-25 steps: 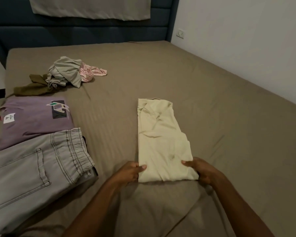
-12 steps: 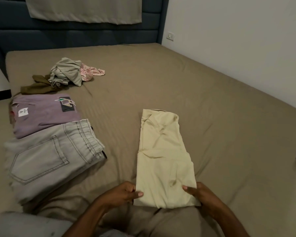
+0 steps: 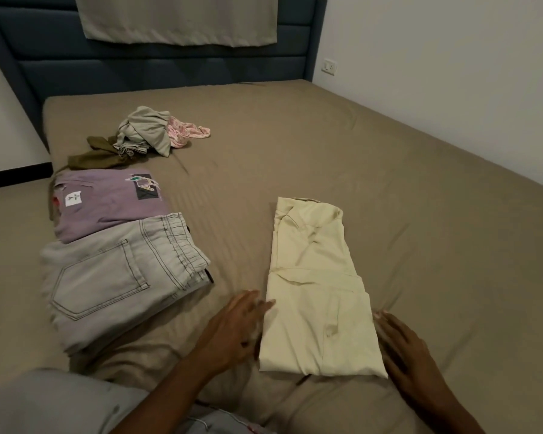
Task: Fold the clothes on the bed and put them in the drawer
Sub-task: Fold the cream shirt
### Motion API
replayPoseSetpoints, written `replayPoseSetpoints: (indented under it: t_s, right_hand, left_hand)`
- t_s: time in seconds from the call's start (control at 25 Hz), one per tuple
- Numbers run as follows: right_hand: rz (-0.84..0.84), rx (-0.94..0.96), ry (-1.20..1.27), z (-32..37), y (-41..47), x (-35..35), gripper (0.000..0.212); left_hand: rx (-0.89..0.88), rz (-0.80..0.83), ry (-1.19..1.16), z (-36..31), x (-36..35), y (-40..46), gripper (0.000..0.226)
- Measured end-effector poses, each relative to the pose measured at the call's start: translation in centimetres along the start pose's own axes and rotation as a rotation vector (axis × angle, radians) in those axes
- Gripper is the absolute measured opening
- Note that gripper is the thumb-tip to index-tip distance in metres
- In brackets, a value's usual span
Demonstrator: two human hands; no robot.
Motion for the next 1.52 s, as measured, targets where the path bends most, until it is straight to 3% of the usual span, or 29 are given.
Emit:
replayPoseSetpoints:
  t_s: [0.16,0.36,0.4,0.48,0.56,0.6,0.72,0.88,1.0,1.16,1.24,1.4,1.52]
  right_hand:
    - [0.168,0.142,-0.245,0.4,4.2,-2.1,0.064]
    - [0.244,0.286,-0.408,0.4,8.7,-2.9,0.055]
    - [0.245,0.308,-0.337,0.7,9.3,-3.0,0.052]
    - [0.314,0.179,-0.037,0.7,10.2,-1.2,0.051]
    - [0.233,-0.069,0.356,0.5,13.0,2.1,0.085]
    - [0.17,-0.116,0.477,0.5,15.2,3.7,0.088]
    - [0.073,-0.244,0.891,0.8,23.8,7.0,0.041]
    - [0.039,-0.507,1.089,-2.5,31.2,3.6,0.041]
    - [0.059,-0.541,0.893,-4.6,30.7,-0.9,0.029]
    - [-0.107,-0.315,0.959,-4.9,31.6,-0.5,0.032]
    - [-0.157,-0.311,0.978,-4.9,32.6,-0.2,0.029]
    - [-0.242,-0.55,0.711,-6.2,32.4,-3.0,0.017]
    - [-0.36,-0.615,0.392,-4.4,31.1,-2.2,0.028]
  left_hand:
    - [-0.094,0.159,0.149,-0.1,-2.7,1.8,0.085]
    - [-0.208,-0.053,0.13,-0.3,-1.7,3.9,0.048]
    - [-0.213,-0.058,0.046,0.1,-1.2,4.7,0.041]
    - [-0.083,-0.011,-0.173,1.4,0.4,7.0,0.032]
    - [0.088,0.014,-0.422,2.4,3.2,9.8,0.04]
    - [0.155,-0.003,-0.586,2.6,5.0,11.6,0.043]
    - [0.294,-0.106,-1.075,3.4,9.6,18.6,0.041]
    - [0.654,-0.022,-1.468,6.0,5.6,23.9,0.043]
    - [0.642,0.05,-1.351,7.5,0.6,23.2,0.038]
    - [0.564,-0.117,-1.403,8.5,-1.5,23.3,0.019]
    - [0.517,-0.175,-1.363,8.7,-1.4,23.7,0.018]
    - [0.571,-0.156,-1.135,9.9,-2.9,23.0,0.046]
    - [0.632,-0.18,-0.994,10.2,-2.5,22.8,0.059]
Point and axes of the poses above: each hand's wrist, its own y-axis towards the middle knuckle, its own x-axis out of the back of the hand, z = x × y, the point moved 5 cm from there along y, towards the middle knuckle, and after that the axes turned 7 degrees about z, right-handed, at the moved point
